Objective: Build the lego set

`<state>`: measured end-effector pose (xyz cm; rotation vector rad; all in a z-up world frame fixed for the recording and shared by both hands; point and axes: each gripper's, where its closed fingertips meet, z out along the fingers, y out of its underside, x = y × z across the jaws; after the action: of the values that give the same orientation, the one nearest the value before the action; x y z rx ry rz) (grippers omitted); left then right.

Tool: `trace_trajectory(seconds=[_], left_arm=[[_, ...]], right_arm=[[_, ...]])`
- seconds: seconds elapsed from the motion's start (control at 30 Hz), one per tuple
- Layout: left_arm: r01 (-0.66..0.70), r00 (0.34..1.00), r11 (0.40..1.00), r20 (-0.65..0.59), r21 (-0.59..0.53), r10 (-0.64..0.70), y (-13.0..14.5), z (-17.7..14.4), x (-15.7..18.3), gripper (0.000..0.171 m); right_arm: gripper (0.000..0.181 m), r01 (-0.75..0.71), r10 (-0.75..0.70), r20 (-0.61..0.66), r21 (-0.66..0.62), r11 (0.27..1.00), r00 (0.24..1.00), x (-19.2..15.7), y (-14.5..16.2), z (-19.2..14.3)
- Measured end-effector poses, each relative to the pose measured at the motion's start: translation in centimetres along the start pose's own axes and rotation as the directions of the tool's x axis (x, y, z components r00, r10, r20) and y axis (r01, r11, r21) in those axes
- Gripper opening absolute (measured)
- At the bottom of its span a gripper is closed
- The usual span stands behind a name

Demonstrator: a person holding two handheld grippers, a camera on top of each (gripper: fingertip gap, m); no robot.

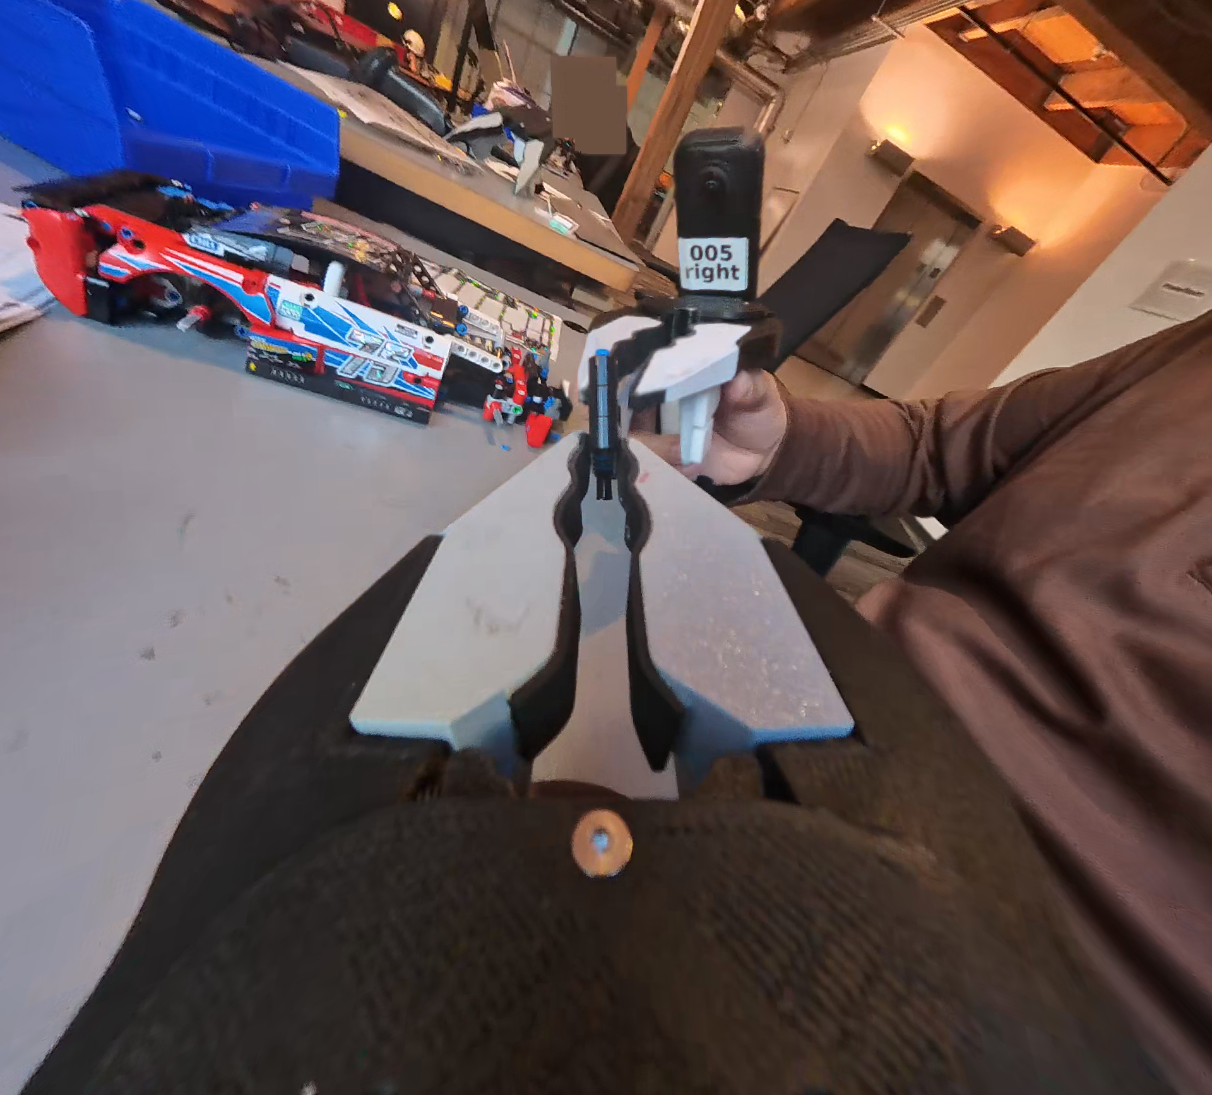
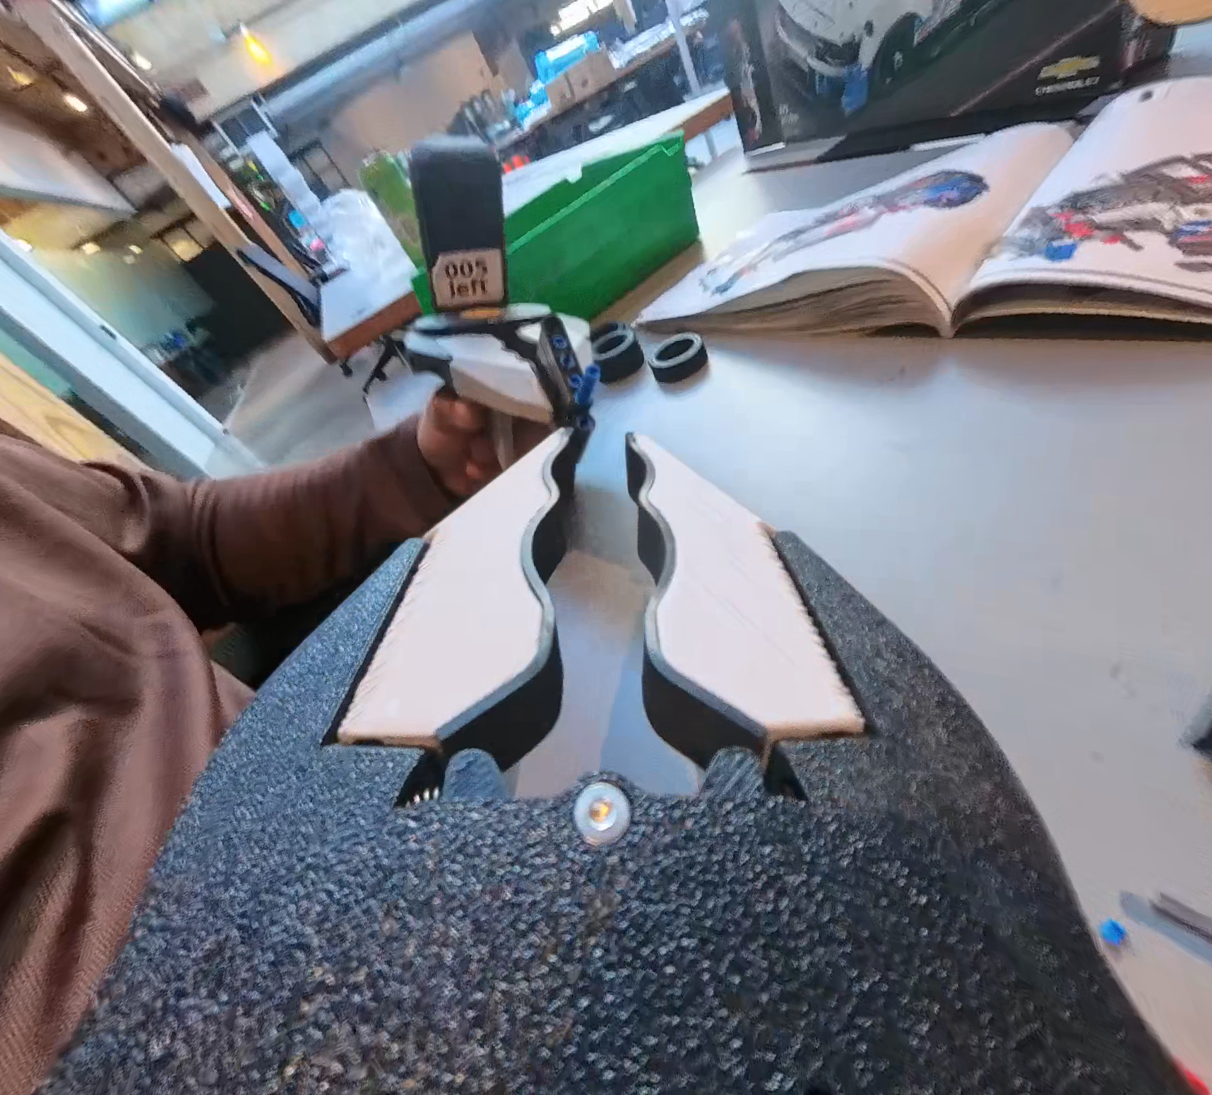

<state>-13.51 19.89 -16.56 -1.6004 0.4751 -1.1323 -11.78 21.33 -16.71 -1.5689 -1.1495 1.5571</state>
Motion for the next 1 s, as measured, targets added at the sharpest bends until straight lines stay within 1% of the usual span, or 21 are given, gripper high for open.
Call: trace_trajectory(seconds=[0.1,0.17,0.23,0.3,0.37,0.43,0.47,0.5,0.57,0.63,0.67,0.77,0.83,0.87,0.9,0.93,0.97,1.0], left_arm=[[-0.041,0.999,0.999,0.033,0.021,0.04,-0.2,0.3,0.1,0.004],[-0.043,0.997,0.999,0.062,0.02,0.042,-0.2,0.3,-0.2,0.005],[-0.034,0.996,0.998,0.089,0.05,0.03,-0.5,0.0,-0.6,0.004],[0.008,0.994,0.998,0.109,0.057,-0.014,-0.5,-0.4,-1.1,0.004],[0.048,0.991,0.998,0.124,0.039,-0.052,-0.2,-0.8,-1.6,0.006],[0.03,0.992,0.999,0.119,0.026,-0.033,-0.2,-1.1,-1.6,0.016],[0.025,0.99,1.0,0.135,0.008,-0.025,0.0,-1.2,-1.8,0.015],[0.026,0.984,1.0,0.175,-0.011,-0.024,0.2,-1.2,-2.3,0.006],[0.037,0.976,0.999,0.218,-0.025,-0.031,0.5,-1.3,-2.9,0.005],[0.059,0.968,0.998,0.246,-0.035,-0.049,0.7,-1.4,-3.4,0.005],[0.067,0.961,0.996,0.273,-0.057,-0.049,1.0,-1.5,-3.8,0.005],[0.023,0.916,0.992,0.401,-0.124,0.029,1.7,-1.9,-4.9,0.005],[-0.015,0.88,0.991,0.468,-0.136,0.077,1.6,-2.1,-5.5,0.005],[-0.01,0.868,0.989,0.49,-0.148,0.082,1.7,-2.2,-5.8,0.004],[0.043,0.876,0.974,0.477,-0.22,0.069,3.1,-1.9,-5.8,0.004],[0.043,0.881,0.974,0.469,-0.224,0.069,3.3,-1.7,-5.4,0.004],[0.037,0.882,0.976,0.467,-0.213,0.069,3.3,-1.6,-5.0,0.004],[0.031,0.878,0.981,0.474,-0.191,0.064,3.1,-1.7,-4.8,0.004]], right_arm=[[0.016,-0.027,0.026,0.041,0.028,0.999,0.999,-0.6,-1.2,1.0],[0.007,-0.009,0.009,0.015,0.029,1.0,1.0,-0.1,-1.3,1.8],[0.006,-0.024,0.023,0.021,0.045,0.999,1.0,0.1,-1.6,2.3],[0.005,-0.041,0.04,0.03,0.039,0.998,0.999,0.3,-1.6,2.9],[0.004,-0.052,0.051,0.04,0.018,0.999,0.998,0.4,-1.4,3.5],[0.004,-0.034,0.035,0.028,-0.012,0.999,0.999,0.5,-0.9,4.2],[0.004,-0.027,0.027,0.022,-0.018,0.999,0.999,0.5,-0.8,4.5],[0.004,-0.029,0.03,0.015,-0.019,0.999,0.999,0.6,-0.7,4.8],[0.005,-0.044,0.044,-0.009,-0.032,0.999,0.999,1.1,-0.5,5.3],[0.005,-0.034,0.032,-0.038,-0.05,0.998,0.999,1.7,-0.3,5.6],[0.004,-0.024,0.02,-0.061,-0.066,0.998,0.998,2.0,0.0,5.8],[0.004,0.005,-0.011,-0.093,-0.072,0.997,0.996,2.8,0.5,6.4],[0.002,-0.045,0.042,-0.097,-0.026,0.999,0.994,3.3,0.2,6.9],[0.002,-0.064,0.07,-0.141,0.051,0.997,0.988,4.2,-1.0,6.7],[0.002,-0.082,0.119,-0.187,0.192,0.978,0.975,5.6,-3.7,5.5],[0.002,-0.119,0.189,-0.185,0.334,0.935,0.964,7.1,-6.8,3.7],[0.002,-0.143,0.222,-0.154,0.407,0.902,0.963,7.9,-9.1,2.4],[0.003,-0.155,0.207,-0.112,0.359,0.921,0.972,7.7,-9.7,2.7]])
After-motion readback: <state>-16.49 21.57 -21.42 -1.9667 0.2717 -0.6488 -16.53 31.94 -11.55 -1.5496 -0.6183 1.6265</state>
